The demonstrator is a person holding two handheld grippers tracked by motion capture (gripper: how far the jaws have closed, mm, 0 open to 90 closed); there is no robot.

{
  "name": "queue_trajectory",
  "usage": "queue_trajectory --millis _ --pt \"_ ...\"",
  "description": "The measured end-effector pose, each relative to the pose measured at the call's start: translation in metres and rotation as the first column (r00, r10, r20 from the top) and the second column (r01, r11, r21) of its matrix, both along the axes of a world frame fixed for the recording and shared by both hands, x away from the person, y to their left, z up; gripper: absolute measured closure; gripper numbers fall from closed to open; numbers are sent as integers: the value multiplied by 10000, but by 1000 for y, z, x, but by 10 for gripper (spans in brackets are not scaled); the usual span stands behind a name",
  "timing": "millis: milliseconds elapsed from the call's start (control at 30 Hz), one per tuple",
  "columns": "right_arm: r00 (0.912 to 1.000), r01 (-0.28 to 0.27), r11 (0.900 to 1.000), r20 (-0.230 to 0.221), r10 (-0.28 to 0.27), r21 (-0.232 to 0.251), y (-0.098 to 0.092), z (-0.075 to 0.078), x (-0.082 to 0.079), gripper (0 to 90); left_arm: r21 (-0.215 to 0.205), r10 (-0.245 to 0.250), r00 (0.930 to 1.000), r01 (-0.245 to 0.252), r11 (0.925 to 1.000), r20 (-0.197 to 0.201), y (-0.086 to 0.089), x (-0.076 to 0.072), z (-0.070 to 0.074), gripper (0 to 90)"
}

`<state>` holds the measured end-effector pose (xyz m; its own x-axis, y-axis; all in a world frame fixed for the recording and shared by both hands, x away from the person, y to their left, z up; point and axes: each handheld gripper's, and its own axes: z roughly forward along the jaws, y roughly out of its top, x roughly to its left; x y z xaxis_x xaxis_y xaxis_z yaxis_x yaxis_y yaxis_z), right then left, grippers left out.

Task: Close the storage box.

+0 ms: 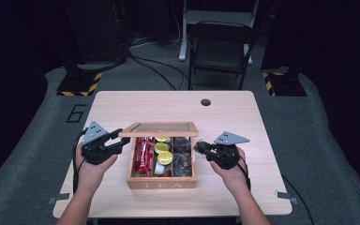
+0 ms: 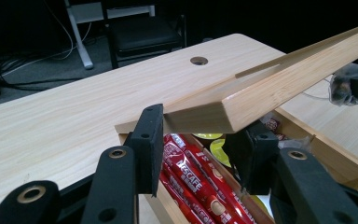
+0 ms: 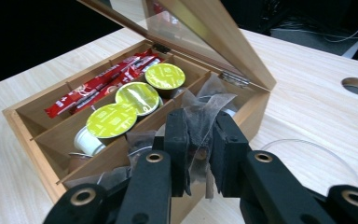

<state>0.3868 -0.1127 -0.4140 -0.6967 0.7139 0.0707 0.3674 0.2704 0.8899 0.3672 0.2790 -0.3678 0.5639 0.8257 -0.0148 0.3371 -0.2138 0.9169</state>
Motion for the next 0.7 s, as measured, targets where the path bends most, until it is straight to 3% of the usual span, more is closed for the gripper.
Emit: queue_trajectory --millis 467,700 --pt "9968 725 9974 342 -725 10 -14 4 2 778 -8 -1 10000 1 10000 -4 0 0 0 574" --pt "9950 976 9952 234 -973 -119 -18 1 5 778 -20 25 10000 -25 10000 20 0 0 0 574"
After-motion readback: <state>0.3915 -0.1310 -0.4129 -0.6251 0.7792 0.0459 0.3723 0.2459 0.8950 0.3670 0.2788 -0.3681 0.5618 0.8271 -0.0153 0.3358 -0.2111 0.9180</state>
